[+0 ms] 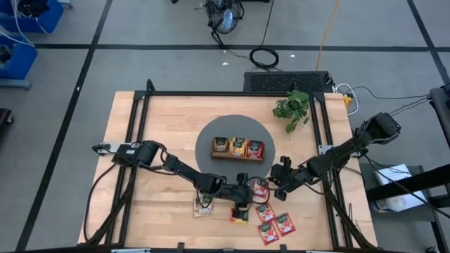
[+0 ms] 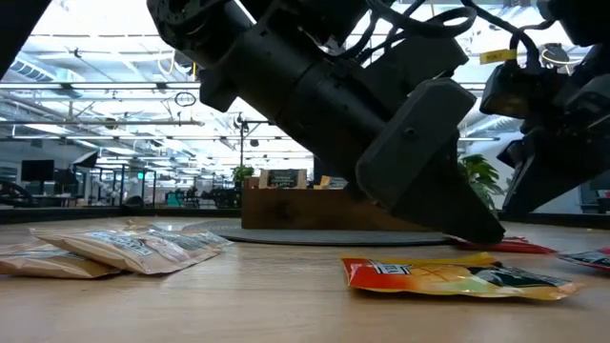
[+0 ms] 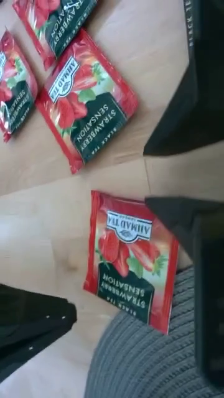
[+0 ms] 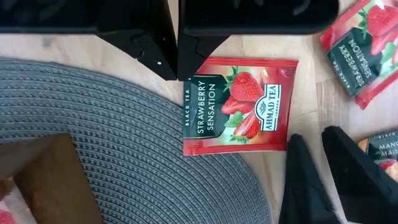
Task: Pick & Place Tea
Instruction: Put the red tea bag into the right compartment of the wooden organizer
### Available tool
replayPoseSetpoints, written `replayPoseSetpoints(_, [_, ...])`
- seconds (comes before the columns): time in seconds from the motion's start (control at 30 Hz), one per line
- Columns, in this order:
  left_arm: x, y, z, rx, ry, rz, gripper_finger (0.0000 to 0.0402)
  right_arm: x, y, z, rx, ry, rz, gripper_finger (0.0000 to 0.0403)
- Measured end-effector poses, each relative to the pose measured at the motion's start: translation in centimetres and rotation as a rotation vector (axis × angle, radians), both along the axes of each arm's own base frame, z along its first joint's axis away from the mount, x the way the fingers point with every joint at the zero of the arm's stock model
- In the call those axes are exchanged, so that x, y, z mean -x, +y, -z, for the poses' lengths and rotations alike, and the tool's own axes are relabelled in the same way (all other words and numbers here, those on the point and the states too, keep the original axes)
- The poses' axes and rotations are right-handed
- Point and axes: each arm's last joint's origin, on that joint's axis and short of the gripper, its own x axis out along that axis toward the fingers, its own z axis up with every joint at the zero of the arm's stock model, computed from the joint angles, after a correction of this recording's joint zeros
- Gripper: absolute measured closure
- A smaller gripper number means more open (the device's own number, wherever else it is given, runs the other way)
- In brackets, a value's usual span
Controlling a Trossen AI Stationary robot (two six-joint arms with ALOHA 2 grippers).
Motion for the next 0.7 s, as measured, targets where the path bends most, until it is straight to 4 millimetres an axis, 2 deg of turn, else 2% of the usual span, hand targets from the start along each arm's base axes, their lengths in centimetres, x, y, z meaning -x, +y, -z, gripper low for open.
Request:
replayPoseSetpoints(0.13, [-0.1,0.0,-0.1,-0.023,-0.021,0.014,0.0371,0.1,-0.1,0.1,0.009,0.009,-0.003,0.0403])
replayPoseSetpoints(0.2, [-0.1,-0.2,-0.3,-0.025,-0.04,0.018,0.0392,0.1,-0.1,0.1,0.01,0.013,0.0,0.0403])
replayPoseSetpoints(0.3, [-0.2,-0.2,-0.4,-0.026,-0.047,0.021,0.0389,0.1,-0.1,0.1,-0.008,0.012,0.022,0.0403])
replayPoseSetpoints(0.43, [-0.3,1.0,-0.1,0.007,-0.006,-0.025,0.0397,0.1,-0.1,0.1,-0.013,0.012,0.029,0.0403])
replayPoseSetpoints(0.7, [-0.7,2.8,1.5,0.104,0.066,-0.083,0.0397,0.1,-0.1,0.1,-0.017,0.014,0.037,0.0391])
